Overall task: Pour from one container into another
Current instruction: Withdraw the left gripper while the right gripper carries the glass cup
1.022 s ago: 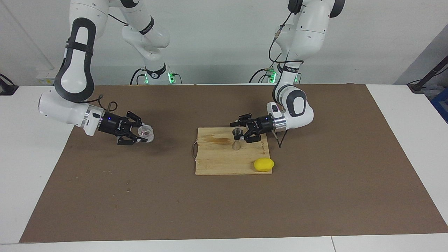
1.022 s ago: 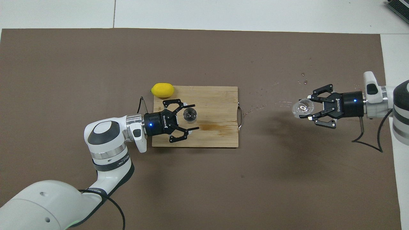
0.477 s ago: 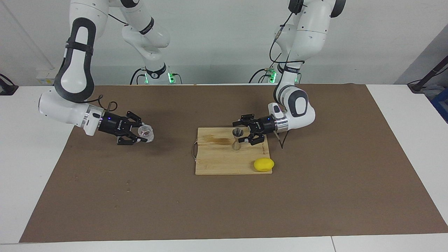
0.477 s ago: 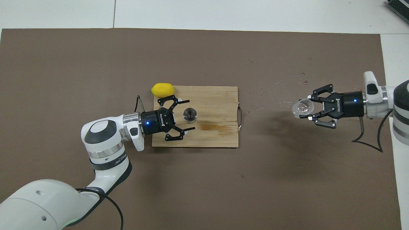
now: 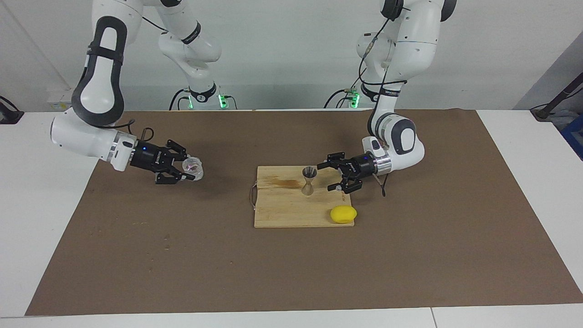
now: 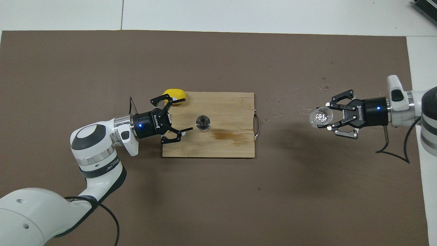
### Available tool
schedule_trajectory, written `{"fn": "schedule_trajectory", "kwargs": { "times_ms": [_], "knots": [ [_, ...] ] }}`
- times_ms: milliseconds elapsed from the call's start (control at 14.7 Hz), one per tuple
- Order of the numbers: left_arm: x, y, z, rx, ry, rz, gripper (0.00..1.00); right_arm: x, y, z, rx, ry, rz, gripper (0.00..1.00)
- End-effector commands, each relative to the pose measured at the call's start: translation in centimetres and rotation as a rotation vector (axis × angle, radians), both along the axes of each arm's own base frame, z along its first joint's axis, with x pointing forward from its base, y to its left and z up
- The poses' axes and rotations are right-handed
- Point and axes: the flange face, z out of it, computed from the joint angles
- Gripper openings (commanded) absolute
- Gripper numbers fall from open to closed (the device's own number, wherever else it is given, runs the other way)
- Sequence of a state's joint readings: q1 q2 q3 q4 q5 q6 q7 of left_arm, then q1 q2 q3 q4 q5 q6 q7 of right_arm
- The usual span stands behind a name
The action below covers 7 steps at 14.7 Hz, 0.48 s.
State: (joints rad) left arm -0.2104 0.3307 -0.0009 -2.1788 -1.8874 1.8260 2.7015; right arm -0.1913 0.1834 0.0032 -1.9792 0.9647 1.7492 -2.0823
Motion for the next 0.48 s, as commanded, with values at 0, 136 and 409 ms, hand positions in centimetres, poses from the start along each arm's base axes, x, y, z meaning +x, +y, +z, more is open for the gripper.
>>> {"fn": "schedule_trajectory", "kwargs": {
  "times_ms": [0,136,409],
  "knots": [
    [0.1,2.8,0.5,0.001,-0.033,-0.027,1.00,-1.1,2.3,0.4,0.033,-0.005,0.006,0.00],
    [0.5,5.3,0.7,0.029,-0.041,-0.033,1.00,-1.2,5.0,0.6,0.035,-0.020,0.060,0.00],
    [0.5,10.5,1.5,0.086,-0.025,-0.072,1.00,-0.9,9.3,1.7,0.027,-0.040,0.084,0.00]
  ]
}}
